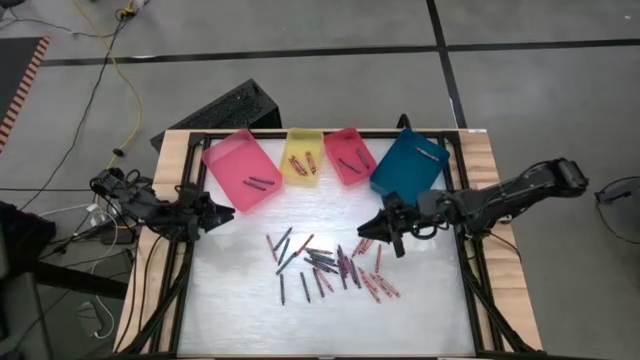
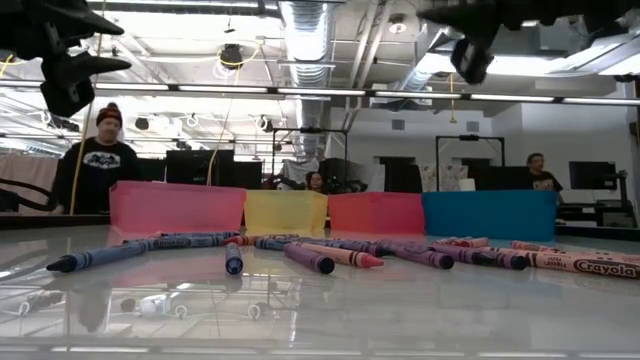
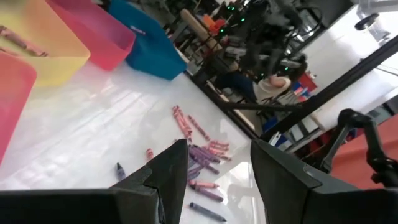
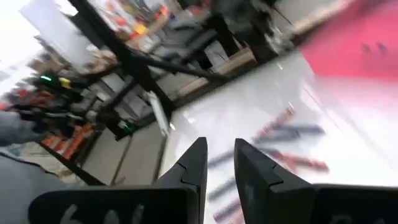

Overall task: Sort crayons
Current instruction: Put the red crayon into the yellow bin

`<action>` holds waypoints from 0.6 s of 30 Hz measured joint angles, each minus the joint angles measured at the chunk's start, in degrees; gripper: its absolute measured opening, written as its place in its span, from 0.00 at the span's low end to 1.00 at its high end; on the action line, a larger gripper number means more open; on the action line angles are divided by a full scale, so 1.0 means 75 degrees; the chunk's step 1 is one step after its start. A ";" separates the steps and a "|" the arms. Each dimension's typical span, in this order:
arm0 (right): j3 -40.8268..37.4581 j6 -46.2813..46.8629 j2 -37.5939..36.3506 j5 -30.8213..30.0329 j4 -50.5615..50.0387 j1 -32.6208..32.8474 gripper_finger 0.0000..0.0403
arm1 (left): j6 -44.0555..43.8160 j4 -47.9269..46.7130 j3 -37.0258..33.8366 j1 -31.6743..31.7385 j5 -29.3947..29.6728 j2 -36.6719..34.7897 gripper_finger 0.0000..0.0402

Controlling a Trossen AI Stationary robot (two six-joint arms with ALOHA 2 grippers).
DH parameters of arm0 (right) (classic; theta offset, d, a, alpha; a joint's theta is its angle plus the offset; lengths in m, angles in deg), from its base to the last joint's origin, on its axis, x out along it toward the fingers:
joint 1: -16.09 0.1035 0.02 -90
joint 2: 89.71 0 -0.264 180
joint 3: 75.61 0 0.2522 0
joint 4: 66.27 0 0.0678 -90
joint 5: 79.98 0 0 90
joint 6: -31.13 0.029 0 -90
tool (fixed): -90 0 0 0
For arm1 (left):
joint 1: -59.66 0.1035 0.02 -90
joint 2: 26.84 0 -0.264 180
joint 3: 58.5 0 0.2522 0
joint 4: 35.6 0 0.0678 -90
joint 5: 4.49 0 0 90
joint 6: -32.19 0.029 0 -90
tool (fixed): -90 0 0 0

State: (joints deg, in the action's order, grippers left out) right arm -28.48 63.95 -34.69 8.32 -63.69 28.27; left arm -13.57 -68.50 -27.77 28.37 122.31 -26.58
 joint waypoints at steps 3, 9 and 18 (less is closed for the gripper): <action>0.0000 -0.0415 -0.0038 0.0020 0.0877 0.0013 0.20 | -0.0019 0.0039 0.0000 0.0000 -0.0042 0.0000 0.41; 0.0070 -0.1626 -0.1265 0.0030 0.1911 -0.0255 0.20 | 0.0527 0.0573 0.0000 0.0000 0.0026 -0.0003 0.41; 0.0076 -0.1507 -0.2811 -0.0297 0.0251 -0.0550 0.20 | 0.0835 0.0936 0.0000 0.0000 -0.0049 -0.0003 0.41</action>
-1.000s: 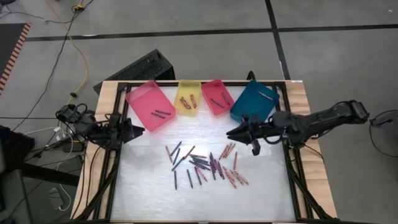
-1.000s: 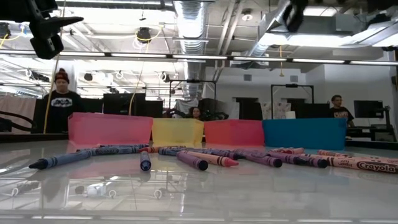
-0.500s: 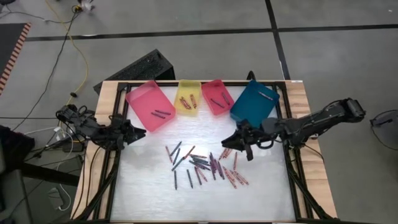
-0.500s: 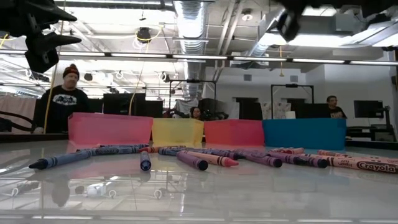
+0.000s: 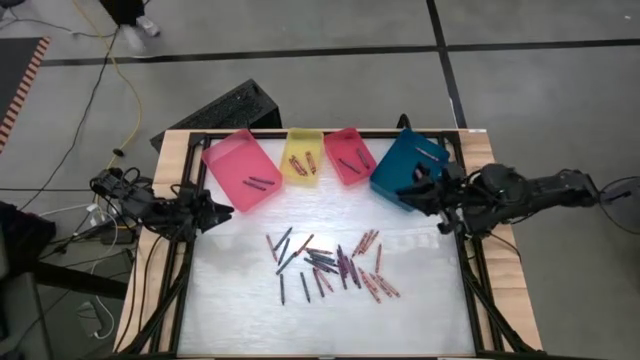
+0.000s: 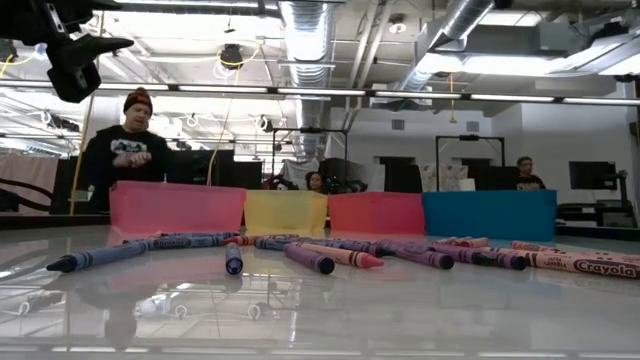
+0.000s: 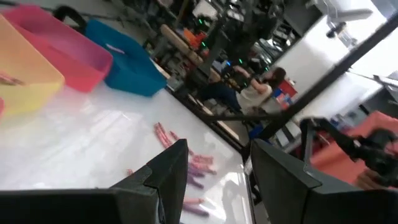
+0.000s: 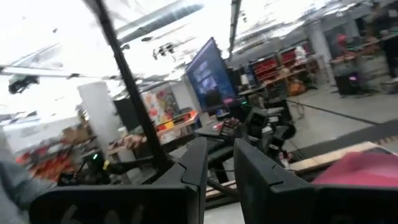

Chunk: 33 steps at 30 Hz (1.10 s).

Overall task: Sort crayons
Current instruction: Put the red crayon into the yellow bin

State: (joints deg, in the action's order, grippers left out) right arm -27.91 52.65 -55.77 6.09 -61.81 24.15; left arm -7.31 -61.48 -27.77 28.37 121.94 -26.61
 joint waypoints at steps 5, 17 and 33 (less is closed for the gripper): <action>0.0000 0.0080 -0.0054 -0.0290 0.0033 -0.0003 0.20 | -0.0027 0.0064 0.0000 0.0000 0.0723 0.0000 0.41; -0.0002 0.0225 -0.0030 -0.0359 -0.0669 -0.0150 0.20 | -0.0640 -0.0109 0.0000 0.0000 0.1041 0.0003 0.41; -0.0006 0.1550 0.0784 -0.0509 -0.2291 -0.0227 0.20 | -0.0904 -0.0065 0.0000 0.0000 0.1561 0.0006 0.41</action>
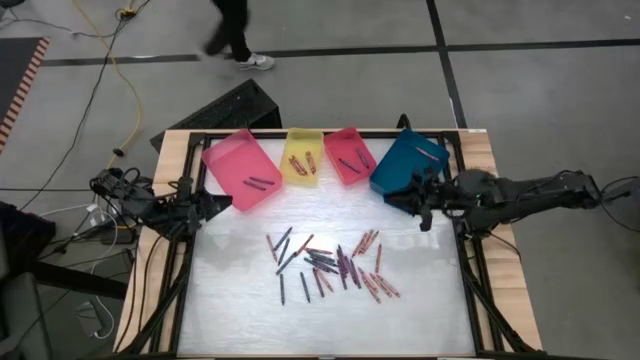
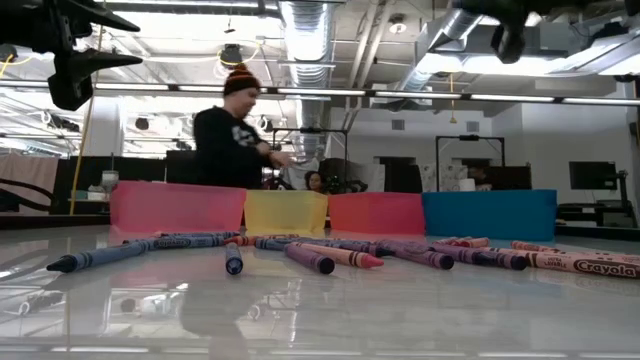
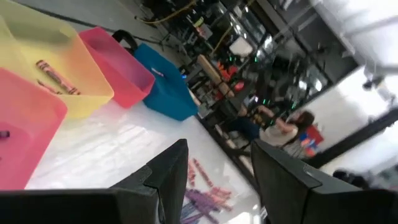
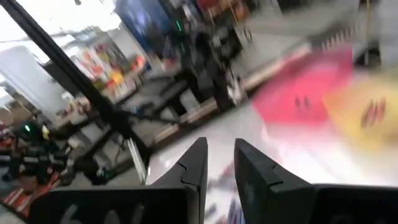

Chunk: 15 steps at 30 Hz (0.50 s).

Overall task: Sort crayons
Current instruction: Put the red crayon into the yellow bin

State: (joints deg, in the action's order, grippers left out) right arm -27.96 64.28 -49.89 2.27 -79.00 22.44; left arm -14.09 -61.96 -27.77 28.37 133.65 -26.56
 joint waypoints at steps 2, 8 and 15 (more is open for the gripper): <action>0.0000 0.0489 0.0180 0.0055 -0.0302 0.0015 0.20 | -0.0294 0.0016 0.0000 0.0000 0.0114 0.0000 0.41; 0.0000 0.0806 0.0963 0.0520 -0.1361 0.0391 0.20 | -0.0446 -0.0033 0.0000 0.0000 0.0243 0.0065 0.41; 0.0028 0.0382 0.2482 0.0405 -0.1636 0.0795 0.20 | -0.0989 -0.0042 0.0000 -0.0003 -0.0166 0.0064 0.41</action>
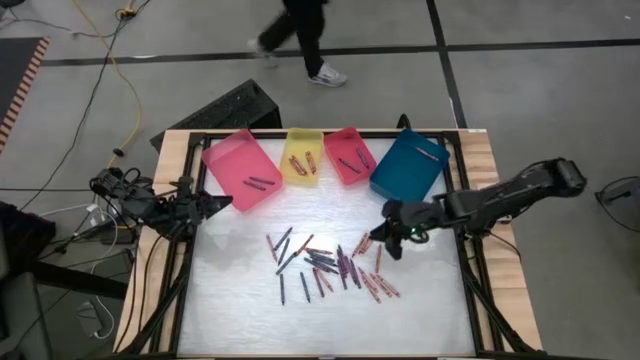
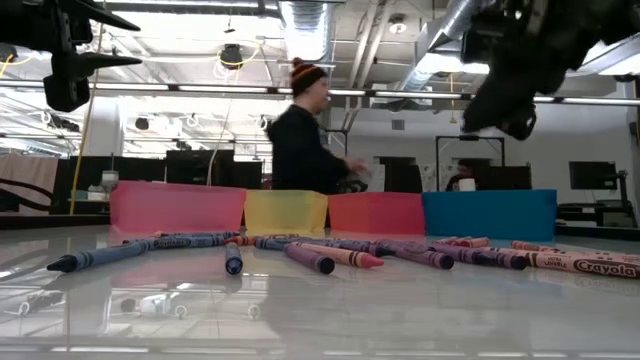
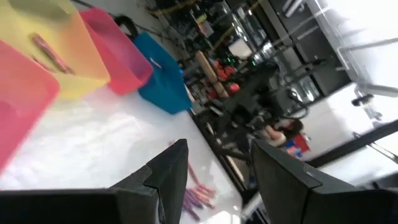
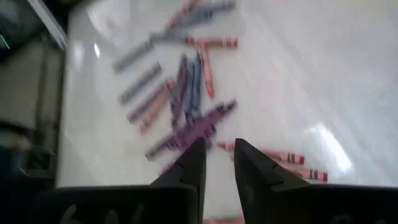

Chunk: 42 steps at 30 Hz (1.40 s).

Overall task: Sort crayons
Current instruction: Put the red crayon into the yellow bin

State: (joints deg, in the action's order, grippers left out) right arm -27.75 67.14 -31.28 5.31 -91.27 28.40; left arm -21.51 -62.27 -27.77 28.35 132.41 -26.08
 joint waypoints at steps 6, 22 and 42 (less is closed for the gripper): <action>0.0544 -0.1078 0.1004 0.0340 -0.0598 -0.0077 0.20 | -0.0067 -0.0019 0.0000 0.0002 -0.0219 0.0000 0.41; 0.2121 -0.4841 0.3151 0.0334 -0.2448 -0.0538 0.28 | 0.0395 -0.1054 0.0000 0.0002 0.0773 0.0000 0.41; 0.3143 -0.6671 0.5129 0.0214 -0.2612 -0.0676 0.39 | 0.0076 -0.1547 0.0000 0.0000 0.0221 -0.0001 0.41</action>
State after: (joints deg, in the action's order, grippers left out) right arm -4.18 17.11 7.19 6.91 -110.86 23.33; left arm -20.94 -73.88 -27.77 28.35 134.06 -26.09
